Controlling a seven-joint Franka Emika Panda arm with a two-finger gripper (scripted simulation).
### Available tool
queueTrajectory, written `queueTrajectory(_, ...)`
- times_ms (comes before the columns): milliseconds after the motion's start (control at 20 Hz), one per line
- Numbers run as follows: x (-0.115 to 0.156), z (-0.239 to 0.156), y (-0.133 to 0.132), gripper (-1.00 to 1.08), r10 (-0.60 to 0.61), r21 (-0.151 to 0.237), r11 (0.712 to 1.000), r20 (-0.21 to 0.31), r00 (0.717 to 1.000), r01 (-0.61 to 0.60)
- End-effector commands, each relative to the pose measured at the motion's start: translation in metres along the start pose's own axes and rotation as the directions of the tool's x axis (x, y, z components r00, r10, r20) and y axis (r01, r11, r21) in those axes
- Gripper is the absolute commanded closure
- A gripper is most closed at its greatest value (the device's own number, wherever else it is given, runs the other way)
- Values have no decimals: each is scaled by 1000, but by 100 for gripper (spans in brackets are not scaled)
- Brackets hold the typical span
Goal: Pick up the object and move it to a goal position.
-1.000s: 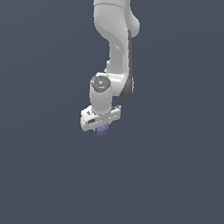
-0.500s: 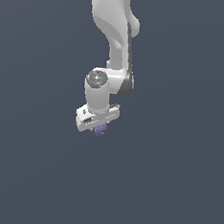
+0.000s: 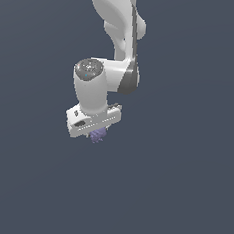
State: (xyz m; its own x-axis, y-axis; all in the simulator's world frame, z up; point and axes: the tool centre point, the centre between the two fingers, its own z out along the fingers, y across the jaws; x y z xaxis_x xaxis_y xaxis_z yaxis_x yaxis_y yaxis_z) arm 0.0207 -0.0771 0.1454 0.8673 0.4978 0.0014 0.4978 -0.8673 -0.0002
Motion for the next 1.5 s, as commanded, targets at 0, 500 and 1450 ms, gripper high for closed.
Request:
queueTrajectory(0,8,-20,11,108,0,0,1000,0,1000,0)
queueTrajectory(500,35,-83,48,108,0,0,1000,1,1000,0)
queueTrajectory(1450,67,-153,91,108,0,0,1000,1,1000,0)
